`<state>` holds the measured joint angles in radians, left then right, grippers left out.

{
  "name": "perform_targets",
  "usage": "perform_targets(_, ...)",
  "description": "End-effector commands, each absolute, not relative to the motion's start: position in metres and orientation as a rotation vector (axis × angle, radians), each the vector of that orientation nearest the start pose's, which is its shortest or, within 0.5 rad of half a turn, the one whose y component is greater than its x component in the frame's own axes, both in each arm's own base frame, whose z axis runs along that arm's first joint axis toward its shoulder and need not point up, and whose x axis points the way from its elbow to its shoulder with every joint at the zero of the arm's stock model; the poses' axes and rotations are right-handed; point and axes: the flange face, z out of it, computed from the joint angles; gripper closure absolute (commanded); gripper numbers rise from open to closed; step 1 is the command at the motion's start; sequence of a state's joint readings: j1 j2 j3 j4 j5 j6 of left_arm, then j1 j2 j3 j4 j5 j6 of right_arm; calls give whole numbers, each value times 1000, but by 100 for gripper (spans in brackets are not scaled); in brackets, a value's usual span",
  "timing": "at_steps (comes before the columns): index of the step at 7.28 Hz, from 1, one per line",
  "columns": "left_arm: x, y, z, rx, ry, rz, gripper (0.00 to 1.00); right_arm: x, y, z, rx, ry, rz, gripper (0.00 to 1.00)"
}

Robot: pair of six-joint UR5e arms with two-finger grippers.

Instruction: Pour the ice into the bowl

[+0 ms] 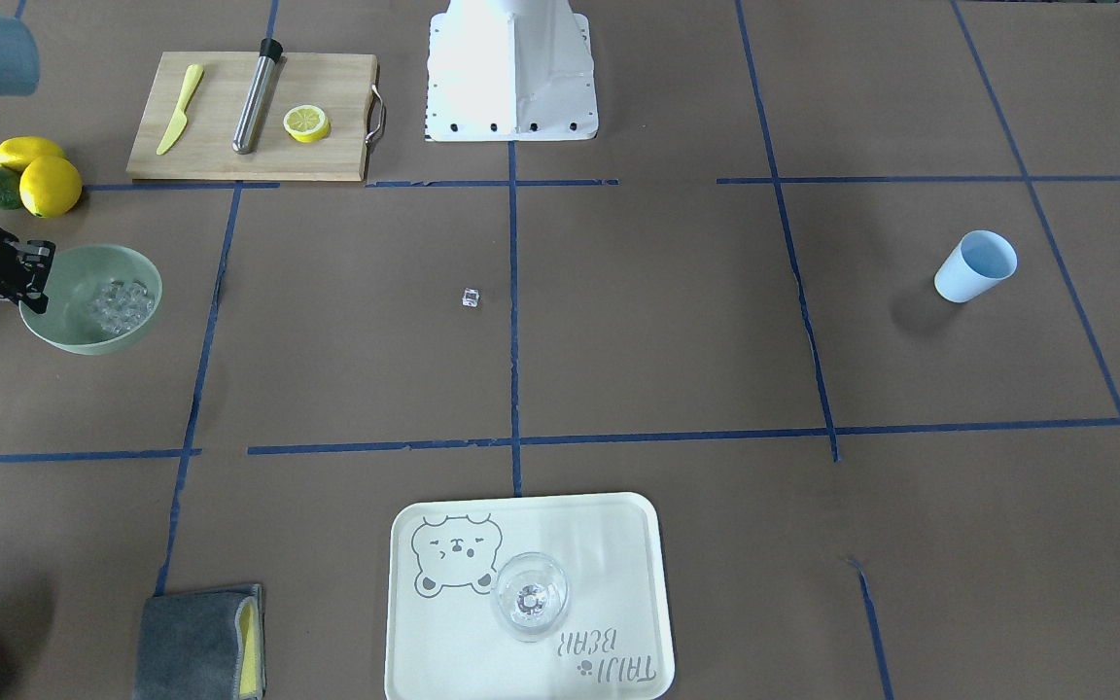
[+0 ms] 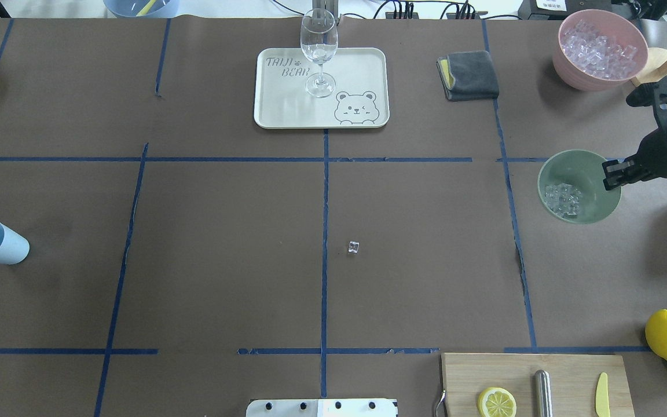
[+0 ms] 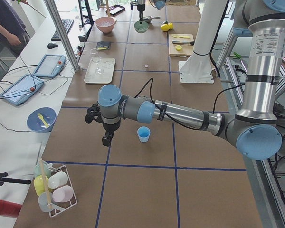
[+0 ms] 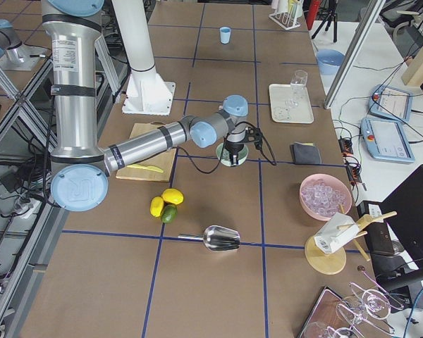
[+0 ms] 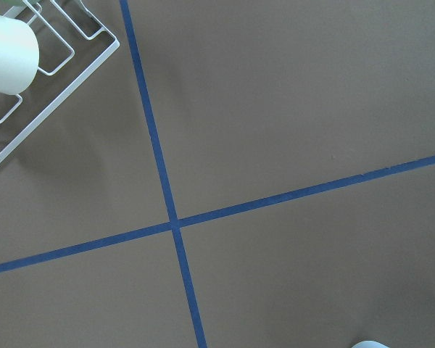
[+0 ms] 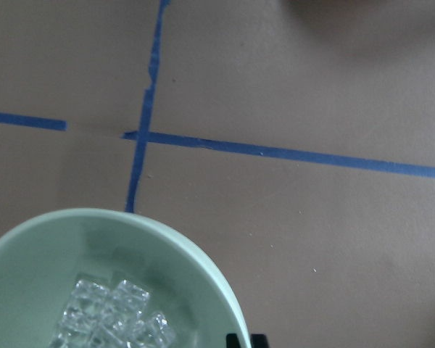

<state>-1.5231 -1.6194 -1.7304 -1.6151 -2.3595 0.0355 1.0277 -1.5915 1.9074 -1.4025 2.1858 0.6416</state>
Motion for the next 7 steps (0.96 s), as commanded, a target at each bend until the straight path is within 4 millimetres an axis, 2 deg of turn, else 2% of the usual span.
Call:
perform_targets(1,-38,-521,549,235,786,178,0,-178,-455,540,-55,-771,-20,100)
perform_targets(2,-38,-521,549,235,786,178,0,-175,-456,558,-87,-759,-7,100)
perform_targets(4,-38,-521,549,237,786,179,0,-171,-458,615,-133,-764,-3,100)
perform_targets(5,-38,-521,549,237,786,180,0,-167,-459,633,-123,-794,-5,100)
perform_targets(6,-38,-521,549,238,785,181,0,-161,-461,634,-130,-809,13,80)
perform_targets(7,-38,-521,549,236,785,179,0,-152,-464,629,-118,-824,23,1)
